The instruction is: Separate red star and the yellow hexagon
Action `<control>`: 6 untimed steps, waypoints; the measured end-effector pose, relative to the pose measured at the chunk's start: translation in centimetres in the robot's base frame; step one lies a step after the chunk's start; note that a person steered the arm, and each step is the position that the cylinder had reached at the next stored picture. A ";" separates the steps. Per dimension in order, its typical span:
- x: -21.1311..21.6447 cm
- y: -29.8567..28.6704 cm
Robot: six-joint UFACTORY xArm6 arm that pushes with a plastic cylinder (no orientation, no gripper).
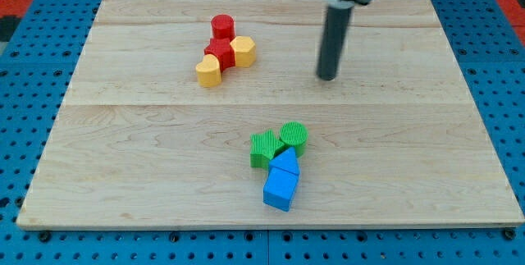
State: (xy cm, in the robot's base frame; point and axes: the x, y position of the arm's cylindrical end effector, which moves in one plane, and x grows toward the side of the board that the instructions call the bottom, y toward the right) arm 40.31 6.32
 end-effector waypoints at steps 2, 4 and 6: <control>-4.5 -8.6; -1.7 -7.3; -4.8 -7.4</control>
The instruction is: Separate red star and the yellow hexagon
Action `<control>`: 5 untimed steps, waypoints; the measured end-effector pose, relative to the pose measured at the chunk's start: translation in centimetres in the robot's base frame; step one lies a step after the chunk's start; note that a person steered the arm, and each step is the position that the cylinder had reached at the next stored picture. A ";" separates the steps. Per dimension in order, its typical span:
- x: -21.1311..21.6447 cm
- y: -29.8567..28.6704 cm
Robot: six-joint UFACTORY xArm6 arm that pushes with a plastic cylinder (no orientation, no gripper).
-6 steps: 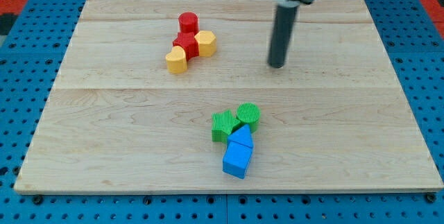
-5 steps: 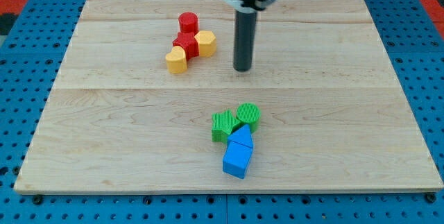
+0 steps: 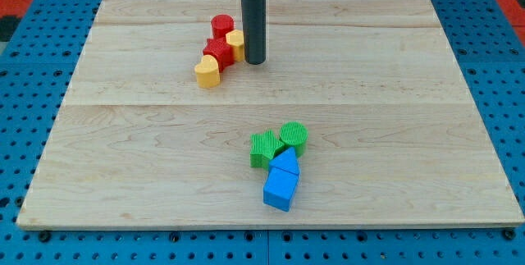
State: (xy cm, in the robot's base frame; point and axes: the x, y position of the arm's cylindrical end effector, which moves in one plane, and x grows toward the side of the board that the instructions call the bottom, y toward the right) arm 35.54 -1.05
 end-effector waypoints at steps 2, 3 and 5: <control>1.6 -2.9; 0.0 -5.7; -1.7 -2.4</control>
